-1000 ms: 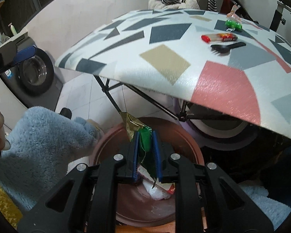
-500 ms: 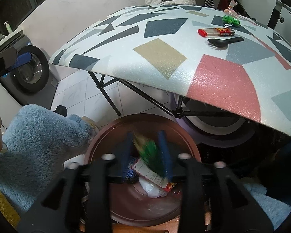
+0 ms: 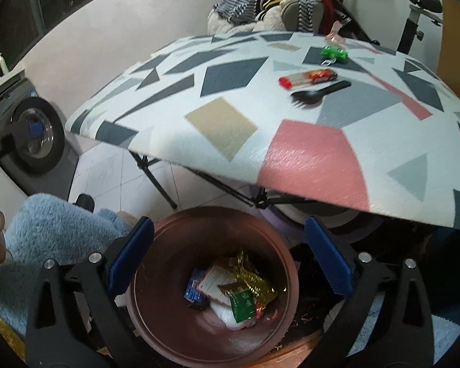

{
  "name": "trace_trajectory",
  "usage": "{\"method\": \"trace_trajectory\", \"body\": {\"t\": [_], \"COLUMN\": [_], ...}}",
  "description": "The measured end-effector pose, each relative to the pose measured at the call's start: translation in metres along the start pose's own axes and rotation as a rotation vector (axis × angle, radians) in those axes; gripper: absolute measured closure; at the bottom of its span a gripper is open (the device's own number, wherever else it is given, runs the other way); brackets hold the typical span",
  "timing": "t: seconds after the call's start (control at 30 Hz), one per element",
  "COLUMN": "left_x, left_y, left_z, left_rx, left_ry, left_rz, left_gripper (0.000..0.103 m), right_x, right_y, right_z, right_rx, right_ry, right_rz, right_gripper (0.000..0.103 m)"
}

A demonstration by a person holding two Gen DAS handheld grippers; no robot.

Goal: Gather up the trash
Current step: 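Open the left tool to drop the gold foil while the right tool drops the green wrapper, then raise both tools back toward the green frog keychain and red lighter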

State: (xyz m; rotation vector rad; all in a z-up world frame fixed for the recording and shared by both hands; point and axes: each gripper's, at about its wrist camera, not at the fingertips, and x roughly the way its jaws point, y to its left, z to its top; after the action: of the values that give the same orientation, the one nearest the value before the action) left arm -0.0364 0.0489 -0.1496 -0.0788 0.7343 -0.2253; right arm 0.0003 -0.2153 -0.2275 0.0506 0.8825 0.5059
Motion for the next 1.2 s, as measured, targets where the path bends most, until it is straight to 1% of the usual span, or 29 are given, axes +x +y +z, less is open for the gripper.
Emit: {"method": "trace_trajectory", "body": {"t": [0.1,0.23,0.33,0.53,0.57,0.63,0.67,0.7,0.73,0.8,0.83,0.87,0.97,1.0,1.07,1.1,1.17,1.2], "left_x": [0.001,0.001,0.001,0.005,0.006,0.007,0.008,0.009,0.009,0.013,0.016,0.019,0.03,0.035,0.047,0.053,0.067,0.075], "left_y": [0.001,0.003,0.003,0.002,0.002,0.003,0.003,0.003,0.003,0.002,0.002,0.0,-0.003,-0.003,-0.001,0.0,0.0,-0.001], "left_z": [-0.001,-0.002,-0.003,0.001,0.003,0.01,0.014,0.018,0.023,0.037,0.042,0.049,0.069,0.075,0.089,0.095,0.107,0.112], "left_rx": [-0.002,-0.007,-0.004,0.018,0.022,0.029,0.033,0.037,0.043,0.058,0.066,0.078,0.095,0.092,0.071,0.062,0.058,0.063], "left_ry": [-0.003,-0.017,-0.025,-0.038,-0.042,-0.055,-0.065,-0.074,-0.09,-0.115,-0.118,-0.124,-0.144,-0.148,-0.151,-0.151,-0.148,-0.146], "left_rz": [-0.005,-0.029,-0.033,-0.037,-0.037,-0.04,-0.043,-0.045,-0.044,-0.051,-0.052,-0.054,-0.068,-0.074,-0.088,-0.092,-0.096,-0.1], "left_gripper": [0.006,0.006,0.006,0.006,0.006,0.006,0.006,0.006,0.006,0.006,0.006,0.006,0.006,0.006,0.006,0.006,0.006,0.006], "right_x": [0.001,-0.004,-0.005,-0.016,-0.017,-0.025,-0.026,-0.025,-0.024,-0.022,-0.021,-0.021,-0.022,-0.019,-0.014,-0.004,0.003,0.019], "right_y": [-0.002,-0.001,-0.004,-0.022,-0.023,-0.032,-0.033,-0.039,-0.045,-0.056,-0.064,-0.07,-0.094,-0.107,-0.117,-0.13,-0.142,-0.152], "right_z": [0.003,0.004,0.005,0.015,0.015,0.024,0.024,0.032,0.042,0.058,0.069,0.076,0.108,0.129,0.142,0.162,0.176,0.195], "right_rx": [-0.002,-0.025,-0.02,0.048,0.051,0.046,0.044,0.041,0.042,0.055,0.072,0.085,0.115,0.116,0.116,0.115,0.108,0.094], "right_ry": [0.002,-0.031,-0.042,-0.092,-0.098,-0.146,-0.146,-0.125,-0.098,-0.071,-0.06,-0.061,-0.107,-0.13,-0.143,-0.151,-0.148,-0.132], "right_rz": [-0.018,-0.04,-0.054,-0.032,-0.029,-0.022,-0.02,-0.004,-0.015,-0.046,-0.046,-0.045,-0.063,-0.081,-0.09,-0.104,-0.114,-0.128], "right_gripper": [0.006,0.006,0.006,0.006,0.006,0.006,0.006,0.006,0.006,0.006,0.006,0.006,0.006,0.006,0.006,0.006,0.006,0.006]}}
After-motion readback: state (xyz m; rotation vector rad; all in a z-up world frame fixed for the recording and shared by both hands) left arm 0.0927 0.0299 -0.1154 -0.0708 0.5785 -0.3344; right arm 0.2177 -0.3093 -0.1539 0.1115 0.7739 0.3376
